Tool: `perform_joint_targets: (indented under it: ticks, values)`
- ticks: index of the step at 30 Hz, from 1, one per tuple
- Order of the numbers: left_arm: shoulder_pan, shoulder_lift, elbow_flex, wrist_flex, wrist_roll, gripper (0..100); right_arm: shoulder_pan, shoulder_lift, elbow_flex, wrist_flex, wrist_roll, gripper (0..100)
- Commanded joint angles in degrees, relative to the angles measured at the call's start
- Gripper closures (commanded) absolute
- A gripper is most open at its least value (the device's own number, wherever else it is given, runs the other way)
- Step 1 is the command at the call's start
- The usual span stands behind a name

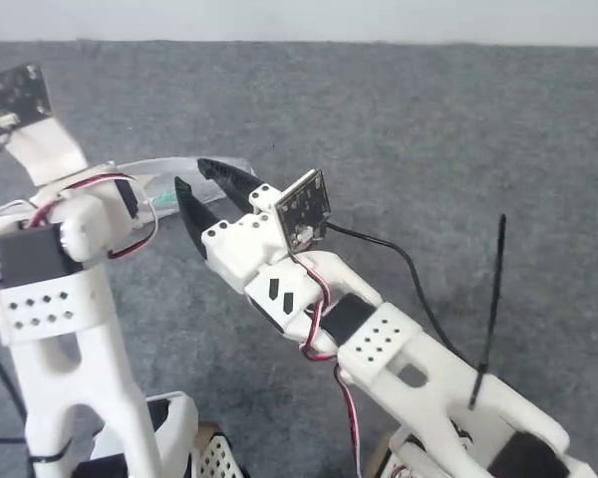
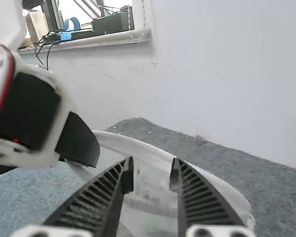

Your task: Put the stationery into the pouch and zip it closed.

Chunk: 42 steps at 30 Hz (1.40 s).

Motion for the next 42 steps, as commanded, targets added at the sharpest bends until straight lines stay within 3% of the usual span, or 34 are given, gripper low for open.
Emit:
perform_joint_targets:
  ticks: [1,6,17,32,42]
  values:
    - [-0.2,-2.5,-1.0,-1.7,0.3,99,-0.5,-6.7,-2.2,6.4,-0.4,88.9]
    - [-0.3,-2.5,-1.0,-1.8,0.4,99,1.2,-11.9,-6.1,19.5,-0.3,88.9]
    - [-0.3,-2.5,-1.0,-1.8,0.4,99,7.3,-14.0,-25.7,59.0,-0.3,88.9]
    - [-0.7,-2.5,-1.0,-1.7,0.4,99,7.4,-14.0,-28.7,82.6,-0.7,88.9]
    - [-10.5,-2.5,-1.0,-2.0,0.5,99,7.8,-13.7,-18.4,84.7,-8.2,88.9]
